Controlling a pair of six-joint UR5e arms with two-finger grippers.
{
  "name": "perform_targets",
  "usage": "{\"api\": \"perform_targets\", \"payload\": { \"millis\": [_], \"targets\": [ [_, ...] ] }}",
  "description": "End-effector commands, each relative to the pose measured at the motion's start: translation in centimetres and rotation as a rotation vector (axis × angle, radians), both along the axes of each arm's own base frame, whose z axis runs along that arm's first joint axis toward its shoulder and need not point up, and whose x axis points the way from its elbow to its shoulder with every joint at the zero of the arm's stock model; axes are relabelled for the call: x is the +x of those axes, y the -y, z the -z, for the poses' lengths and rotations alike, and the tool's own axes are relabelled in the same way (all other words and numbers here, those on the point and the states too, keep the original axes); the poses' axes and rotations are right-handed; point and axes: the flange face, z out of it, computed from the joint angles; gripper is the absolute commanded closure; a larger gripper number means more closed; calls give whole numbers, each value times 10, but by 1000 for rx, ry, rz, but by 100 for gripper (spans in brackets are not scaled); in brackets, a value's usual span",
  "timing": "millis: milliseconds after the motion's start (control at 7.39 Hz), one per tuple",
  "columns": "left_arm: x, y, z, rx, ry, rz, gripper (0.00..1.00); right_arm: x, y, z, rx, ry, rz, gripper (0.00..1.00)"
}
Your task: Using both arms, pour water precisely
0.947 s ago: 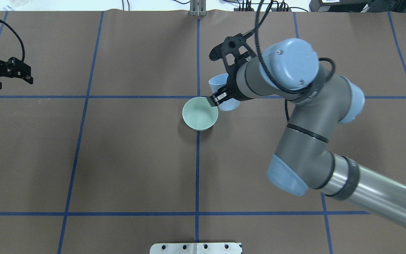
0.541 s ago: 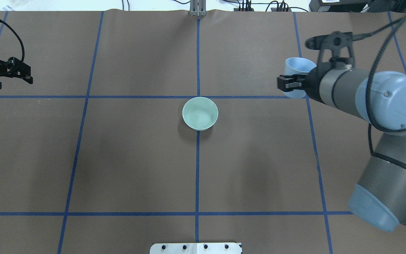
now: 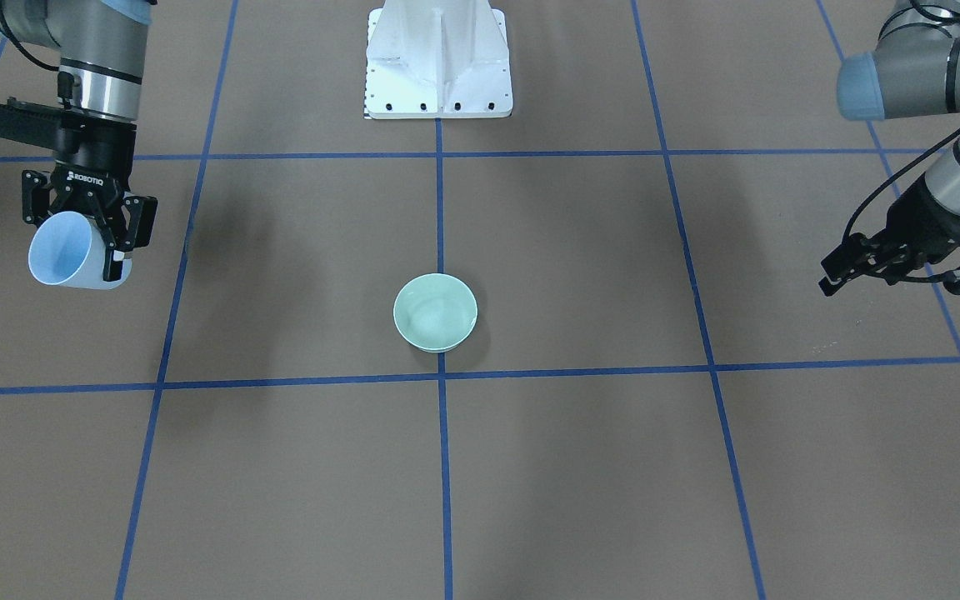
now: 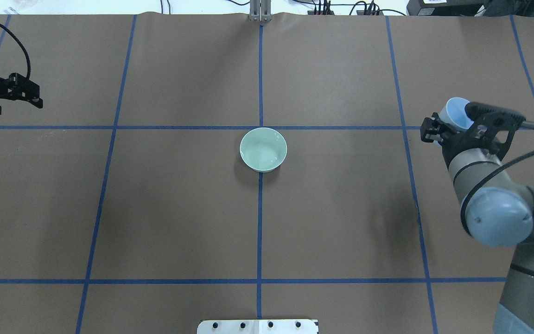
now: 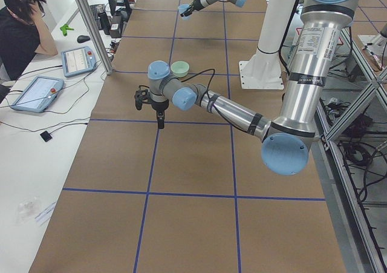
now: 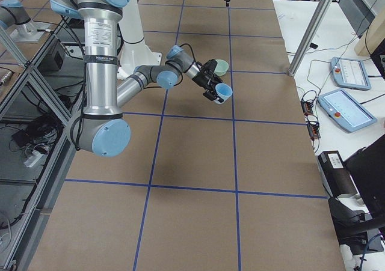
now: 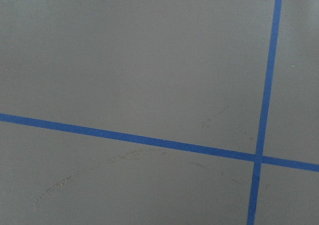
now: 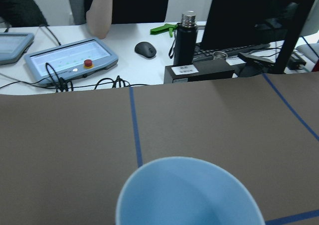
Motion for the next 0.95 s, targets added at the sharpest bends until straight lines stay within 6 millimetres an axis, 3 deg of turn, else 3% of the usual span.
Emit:
{"api": "perform_targets", "payload": {
  "millis": [0, 270, 811],
  "targets": [
    [-1, -1, 3, 4, 0, 3, 0, -17, -46, -58, 48, -86, -24, 100],
    [-1, -1, 4, 1, -3, 6, 0, -23, -71, -99, 61, -96, -51, 100],
    [0, -1, 3, -3, -2, 6, 0, -25, -72, -144, 73, -162, -80, 100]
  ]
}}
